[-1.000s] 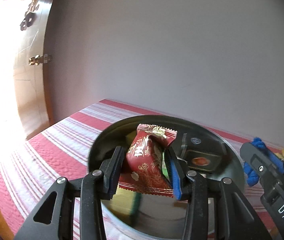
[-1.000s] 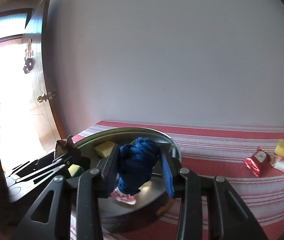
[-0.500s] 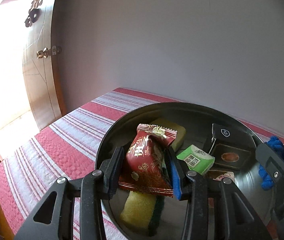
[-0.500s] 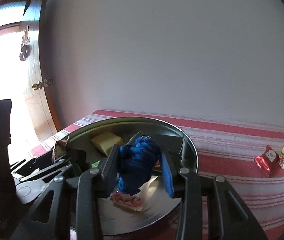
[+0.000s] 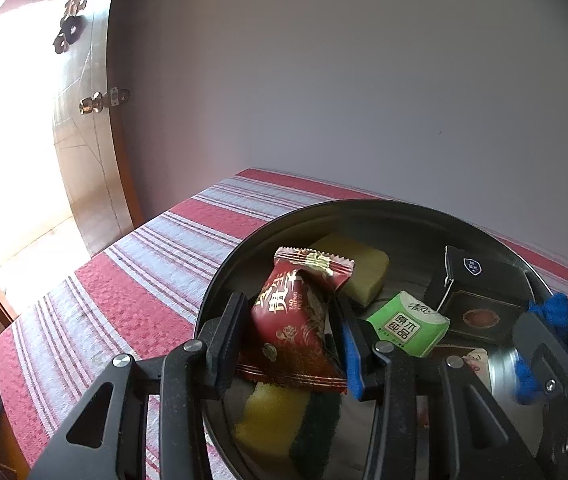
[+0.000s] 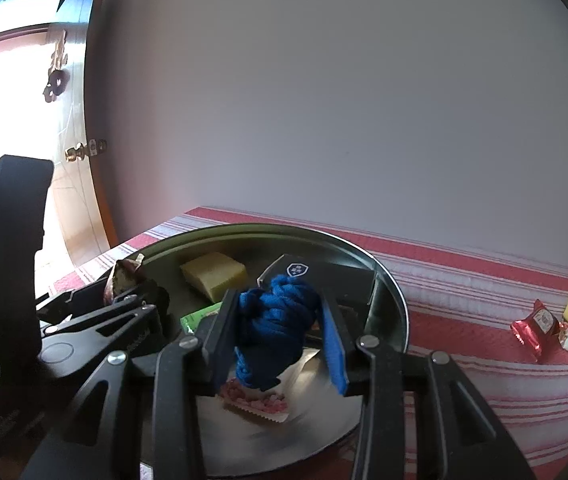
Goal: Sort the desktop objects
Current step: 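Open both tools to drop the packet and cloth into the tin, then withdraw both tools from the tin toward the remaining packets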
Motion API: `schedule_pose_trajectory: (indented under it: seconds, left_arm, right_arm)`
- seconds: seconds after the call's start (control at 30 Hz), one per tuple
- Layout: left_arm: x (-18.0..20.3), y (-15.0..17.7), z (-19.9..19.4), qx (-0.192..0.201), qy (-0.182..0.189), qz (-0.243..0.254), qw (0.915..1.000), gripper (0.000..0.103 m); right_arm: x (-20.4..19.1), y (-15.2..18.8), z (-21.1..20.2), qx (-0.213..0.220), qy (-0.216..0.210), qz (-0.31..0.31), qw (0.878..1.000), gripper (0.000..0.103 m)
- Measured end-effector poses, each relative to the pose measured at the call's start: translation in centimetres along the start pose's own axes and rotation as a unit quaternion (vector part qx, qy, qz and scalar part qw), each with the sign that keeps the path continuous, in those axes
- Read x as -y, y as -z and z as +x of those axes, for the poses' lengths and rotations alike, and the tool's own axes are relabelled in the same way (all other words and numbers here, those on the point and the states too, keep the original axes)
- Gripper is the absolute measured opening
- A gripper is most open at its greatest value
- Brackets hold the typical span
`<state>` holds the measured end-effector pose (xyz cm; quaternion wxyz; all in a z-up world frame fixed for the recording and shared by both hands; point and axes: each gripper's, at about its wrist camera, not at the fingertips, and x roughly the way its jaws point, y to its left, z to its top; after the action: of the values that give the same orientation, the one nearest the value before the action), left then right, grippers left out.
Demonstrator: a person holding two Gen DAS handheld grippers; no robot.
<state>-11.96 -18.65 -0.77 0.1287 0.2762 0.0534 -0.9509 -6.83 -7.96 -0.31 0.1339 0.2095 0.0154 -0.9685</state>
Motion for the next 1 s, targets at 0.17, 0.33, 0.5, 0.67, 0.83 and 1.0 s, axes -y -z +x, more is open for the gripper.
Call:
schedule_pose_trajectory:
  seconds: [0.17,0.33,0.5,0.67,0.83,1.0]
  left_arm:
    - [0.0,0.0,-0.3,0.009,0.008,-0.001,0.9999,0.073]
    - [0.5,0.1,-0.5,0.014,0.007,0.006,0.9999,0.083]
    - [0.8,0.3,-1.3,0.033,-0.021,0.006,0.9992,0.102]
    - [-0.2,0.2,-1.5,0.037,-0.028,-0.021,0.9987,0.102]
    - [-0.7,0.3,-1.9,0.045,-0.033,-0.036,0.9978,0.102]
    - [-0.5,0.5,-2.4,0.058,-0.037,-0.029,0.9972,0.102]
  right_arm:
    - [0.3,0.1,-0.8,0.018,0.005,0.009,1.0,0.06]
    - [1.6,0.3,-2.2,0.051,0.027,0.045,0.997,0.087]
    - [2.1,0.4,-3.0,0.061,0.038,0.056,0.996,0.101]
    - [1.5,0.5,-3.4,0.066,0.049,0.04,0.996,0.103]
    - [1.2,0.8,-3.9,0.073,0.063,0.029,0.995,0.103]
    - [1.5,1.0,-4.2,0.071,0.07,0.03,0.995,0.103]
